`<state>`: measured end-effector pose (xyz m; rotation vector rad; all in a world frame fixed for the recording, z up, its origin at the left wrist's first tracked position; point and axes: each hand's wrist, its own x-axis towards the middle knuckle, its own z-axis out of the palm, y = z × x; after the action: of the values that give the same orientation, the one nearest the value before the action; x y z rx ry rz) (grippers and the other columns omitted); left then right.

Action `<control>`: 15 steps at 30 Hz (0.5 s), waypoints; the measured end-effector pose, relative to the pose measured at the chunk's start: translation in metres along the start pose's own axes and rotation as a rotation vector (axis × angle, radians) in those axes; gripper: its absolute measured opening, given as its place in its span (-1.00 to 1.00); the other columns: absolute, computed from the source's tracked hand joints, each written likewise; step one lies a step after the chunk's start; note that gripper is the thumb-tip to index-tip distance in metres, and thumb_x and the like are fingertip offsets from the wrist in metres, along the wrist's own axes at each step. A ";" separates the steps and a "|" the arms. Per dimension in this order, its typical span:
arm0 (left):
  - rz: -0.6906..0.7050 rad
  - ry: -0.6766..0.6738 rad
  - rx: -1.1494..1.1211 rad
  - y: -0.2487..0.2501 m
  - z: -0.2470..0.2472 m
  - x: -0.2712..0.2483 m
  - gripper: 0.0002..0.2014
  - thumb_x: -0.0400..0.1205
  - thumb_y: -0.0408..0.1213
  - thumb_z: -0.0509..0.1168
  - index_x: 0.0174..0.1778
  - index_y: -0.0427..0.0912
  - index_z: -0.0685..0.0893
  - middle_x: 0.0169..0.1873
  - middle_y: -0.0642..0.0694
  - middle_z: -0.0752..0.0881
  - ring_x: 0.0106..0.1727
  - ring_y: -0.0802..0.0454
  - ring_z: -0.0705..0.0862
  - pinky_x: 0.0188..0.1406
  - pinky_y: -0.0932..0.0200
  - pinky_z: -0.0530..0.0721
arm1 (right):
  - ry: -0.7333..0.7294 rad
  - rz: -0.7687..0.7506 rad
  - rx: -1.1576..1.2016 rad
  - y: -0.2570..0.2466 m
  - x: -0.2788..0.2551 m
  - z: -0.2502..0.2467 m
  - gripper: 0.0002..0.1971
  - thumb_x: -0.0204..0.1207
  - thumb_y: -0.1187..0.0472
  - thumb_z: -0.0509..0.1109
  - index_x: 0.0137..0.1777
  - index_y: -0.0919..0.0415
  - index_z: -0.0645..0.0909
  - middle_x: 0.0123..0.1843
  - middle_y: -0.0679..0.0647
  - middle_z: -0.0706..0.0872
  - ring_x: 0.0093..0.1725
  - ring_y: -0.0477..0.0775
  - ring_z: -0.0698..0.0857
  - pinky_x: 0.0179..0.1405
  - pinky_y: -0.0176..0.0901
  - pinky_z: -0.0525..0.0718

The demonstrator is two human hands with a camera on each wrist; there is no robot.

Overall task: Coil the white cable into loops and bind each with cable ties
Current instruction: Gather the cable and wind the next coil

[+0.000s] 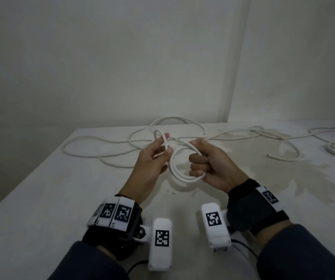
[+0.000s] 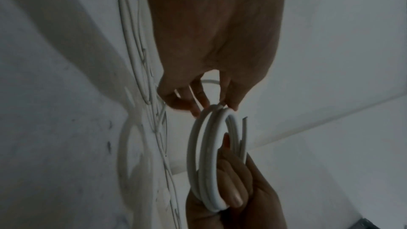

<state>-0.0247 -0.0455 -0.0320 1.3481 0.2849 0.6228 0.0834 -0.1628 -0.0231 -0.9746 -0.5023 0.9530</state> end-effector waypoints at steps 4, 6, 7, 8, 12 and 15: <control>-0.078 -0.124 -0.150 -0.001 0.003 -0.002 -0.62 0.75 -0.41 0.08 0.47 -0.02 0.44 -0.25 -0.07 0.75 -0.39 0.10 0.68 -0.23 0.15 0.77 | 0.024 -0.027 -0.054 0.000 0.000 0.000 -0.71 0.72 0.19 0.13 -0.28 0.09 0.33 -0.63 -0.09 0.18 -0.71 -0.16 0.12 -0.72 -0.34 0.16; -0.092 -0.156 -0.186 -0.001 0.007 -0.003 -0.62 0.76 -0.43 0.04 0.47 -0.07 0.44 -0.43 -0.08 0.59 -0.55 0.14 0.46 -0.39 0.20 0.68 | 0.042 -0.020 -0.074 0.002 0.000 -0.001 -0.72 0.71 0.19 0.15 -0.28 0.09 0.35 -0.61 -0.08 0.18 -0.69 -0.16 0.12 -0.74 -0.35 0.18; -0.096 -0.155 -0.178 -0.001 0.009 -0.004 -0.63 0.76 -0.44 0.02 0.46 -0.11 0.46 -0.47 -0.07 0.50 -0.58 0.14 0.37 -0.46 0.22 0.60 | 0.053 -0.017 -0.087 0.004 0.000 -0.002 -0.72 0.71 0.18 0.16 -0.28 0.08 0.35 -0.60 -0.08 0.18 -0.68 -0.16 0.12 -0.75 -0.36 0.20; -0.097 -0.140 -0.149 -0.001 0.012 -0.003 -0.65 0.76 -0.43 0.01 0.42 -0.15 0.50 -0.50 -0.06 0.44 -0.61 0.15 0.31 -0.52 0.24 0.53 | 0.059 -0.018 -0.100 0.006 0.000 -0.001 -0.71 0.71 0.17 0.17 -0.29 0.08 0.34 -0.59 -0.07 0.18 -0.68 -0.15 0.12 -0.75 -0.37 0.20; -0.023 -0.047 0.079 0.004 0.016 -0.004 -0.68 0.75 -0.10 0.11 0.18 -0.24 0.65 -0.57 0.00 0.29 -0.65 0.16 0.24 -0.62 0.26 0.41 | 0.049 -0.050 -0.153 0.010 -0.001 0.006 -0.64 0.71 0.15 0.20 -0.37 0.08 0.38 -0.57 -0.06 0.18 -0.66 -0.14 0.12 -0.72 -0.37 0.21; 0.103 -0.034 0.294 0.004 0.015 -0.006 -0.68 0.72 -0.05 0.17 -0.14 -0.17 0.71 -0.68 0.08 0.32 -0.66 0.15 0.31 -0.60 0.22 0.50 | 0.006 -0.064 -0.188 0.010 -0.003 0.009 -0.66 0.70 0.15 0.21 -0.36 0.08 0.39 -0.59 -0.06 0.21 -0.66 -0.13 0.12 -0.69 -0.35 0.23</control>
<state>-0.0228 -0.0606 -0.0254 1.6621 0.2888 0.6607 0.0707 -0.1586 -0.0270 -1.1237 -0.6228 0.8558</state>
